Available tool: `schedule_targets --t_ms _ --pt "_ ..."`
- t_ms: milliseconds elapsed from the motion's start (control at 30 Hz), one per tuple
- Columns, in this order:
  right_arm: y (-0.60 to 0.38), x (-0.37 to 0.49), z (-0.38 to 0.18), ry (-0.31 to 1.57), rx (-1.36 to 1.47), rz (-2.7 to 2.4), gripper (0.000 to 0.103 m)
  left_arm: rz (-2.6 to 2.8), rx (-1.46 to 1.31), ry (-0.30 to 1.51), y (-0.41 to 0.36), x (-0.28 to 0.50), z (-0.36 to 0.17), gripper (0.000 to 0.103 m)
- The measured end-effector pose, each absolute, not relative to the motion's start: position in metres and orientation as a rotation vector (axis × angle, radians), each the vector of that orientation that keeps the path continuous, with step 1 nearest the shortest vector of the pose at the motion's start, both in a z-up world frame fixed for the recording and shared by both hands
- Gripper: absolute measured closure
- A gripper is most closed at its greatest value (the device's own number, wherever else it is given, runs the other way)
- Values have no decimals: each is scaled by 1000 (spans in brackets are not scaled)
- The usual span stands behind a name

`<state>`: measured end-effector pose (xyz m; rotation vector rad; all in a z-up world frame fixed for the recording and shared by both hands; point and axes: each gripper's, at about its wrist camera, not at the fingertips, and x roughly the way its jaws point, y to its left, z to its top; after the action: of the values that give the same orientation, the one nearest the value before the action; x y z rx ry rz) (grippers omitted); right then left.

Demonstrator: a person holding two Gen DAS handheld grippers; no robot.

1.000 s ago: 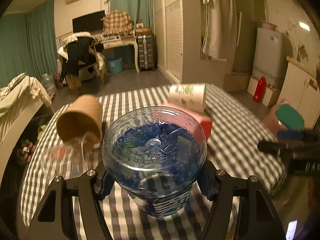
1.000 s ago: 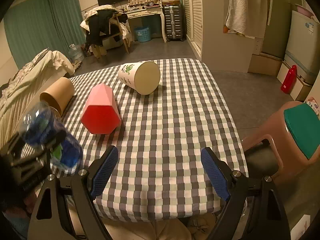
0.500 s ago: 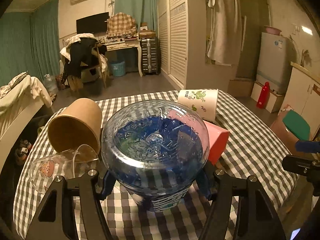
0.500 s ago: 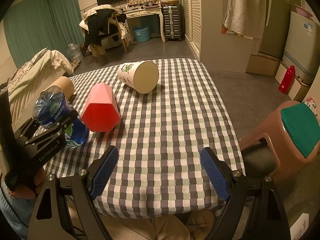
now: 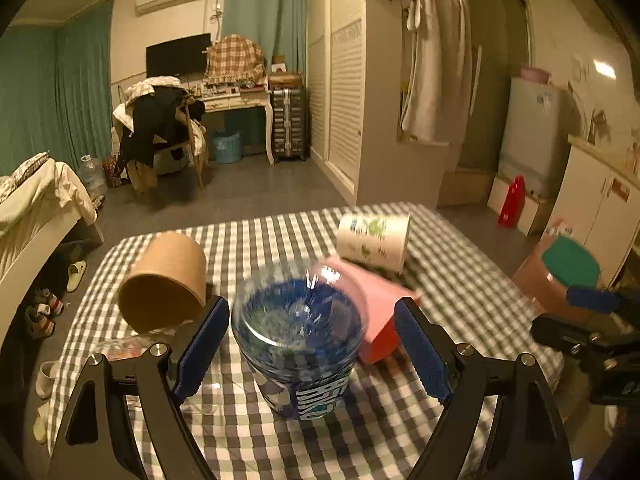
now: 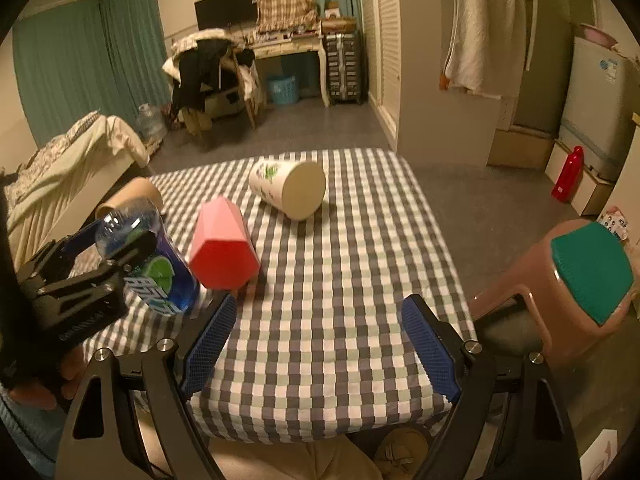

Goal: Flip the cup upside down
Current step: 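Lower the bottle upright beside the pink box and open the left gripper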

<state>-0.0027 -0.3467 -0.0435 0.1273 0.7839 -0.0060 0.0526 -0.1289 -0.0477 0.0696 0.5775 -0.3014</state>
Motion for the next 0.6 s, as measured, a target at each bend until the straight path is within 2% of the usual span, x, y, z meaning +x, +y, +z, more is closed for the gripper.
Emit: schedule_targets --t_ms 333,600 --pt "-334 -25 -17 716 108 -15 18 -315 -10 479 -100 15 3 16" --pt "-313 -38 -5 688 73 7 18 -294 -33 481 -78 -6 13 16"
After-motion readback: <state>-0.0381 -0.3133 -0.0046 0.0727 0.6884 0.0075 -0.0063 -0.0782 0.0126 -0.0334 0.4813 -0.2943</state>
